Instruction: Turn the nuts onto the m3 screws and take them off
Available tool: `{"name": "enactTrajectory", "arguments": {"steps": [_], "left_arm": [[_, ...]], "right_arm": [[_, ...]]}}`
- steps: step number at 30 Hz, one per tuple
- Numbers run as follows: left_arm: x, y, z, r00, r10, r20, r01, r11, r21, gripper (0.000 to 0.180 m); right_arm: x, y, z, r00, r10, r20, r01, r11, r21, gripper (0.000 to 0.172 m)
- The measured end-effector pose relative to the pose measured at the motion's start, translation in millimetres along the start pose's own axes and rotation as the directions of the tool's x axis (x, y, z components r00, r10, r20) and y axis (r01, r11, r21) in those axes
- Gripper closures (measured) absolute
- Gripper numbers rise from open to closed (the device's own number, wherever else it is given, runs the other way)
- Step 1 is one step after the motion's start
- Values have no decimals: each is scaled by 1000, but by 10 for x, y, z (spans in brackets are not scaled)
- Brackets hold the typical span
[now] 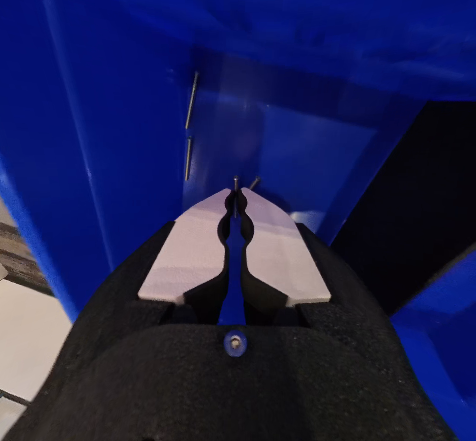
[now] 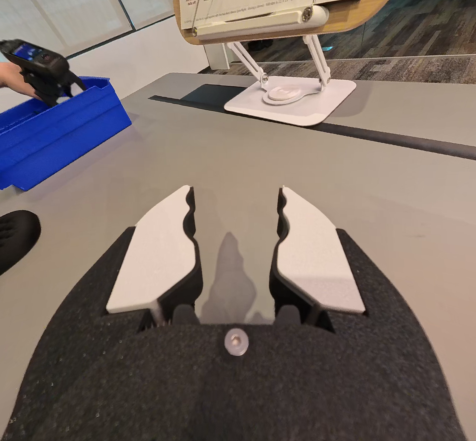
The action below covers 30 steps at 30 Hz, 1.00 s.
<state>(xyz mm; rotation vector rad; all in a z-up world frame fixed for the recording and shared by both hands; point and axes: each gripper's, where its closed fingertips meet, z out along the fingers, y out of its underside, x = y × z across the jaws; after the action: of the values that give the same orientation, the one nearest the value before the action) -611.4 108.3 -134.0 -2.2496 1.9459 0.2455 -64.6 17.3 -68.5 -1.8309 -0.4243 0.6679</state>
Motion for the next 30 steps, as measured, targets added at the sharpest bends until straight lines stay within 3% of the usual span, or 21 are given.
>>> {"name": "enactTrajectory", "arguments": {"steps": [6,12,16,21,26,30], "left_arm": [[-68,-150,-525,993,-17,118,8,997,70,178],[65,-783,-1191,913,144,382,-202,972,118,178],[427,-1526,-1551,779,269,566,-413,900,140,178],[1019,-2520,-1773,532,367,763,-670,734,115,178],[1503,-3276,-1718,384,376,843,-808,578,111,178],[1788,-3684,-1649,288,390,875,-881,465,83,178]], "right_arm": [[-67,17,35,1000,0,22,0,1000,-4,111],[-236,32,108,996,9,83,-9,1000,-6,111],[-472,19,161,986,13,169,-12,1000,-8,112],[-790,-93,182,953,62,298,-77,996,38,112],[-941,-297,73,875,189,445,-256,962,95,119],[-950,-392,-3,772,313,553,-418,905,73,126]]}}
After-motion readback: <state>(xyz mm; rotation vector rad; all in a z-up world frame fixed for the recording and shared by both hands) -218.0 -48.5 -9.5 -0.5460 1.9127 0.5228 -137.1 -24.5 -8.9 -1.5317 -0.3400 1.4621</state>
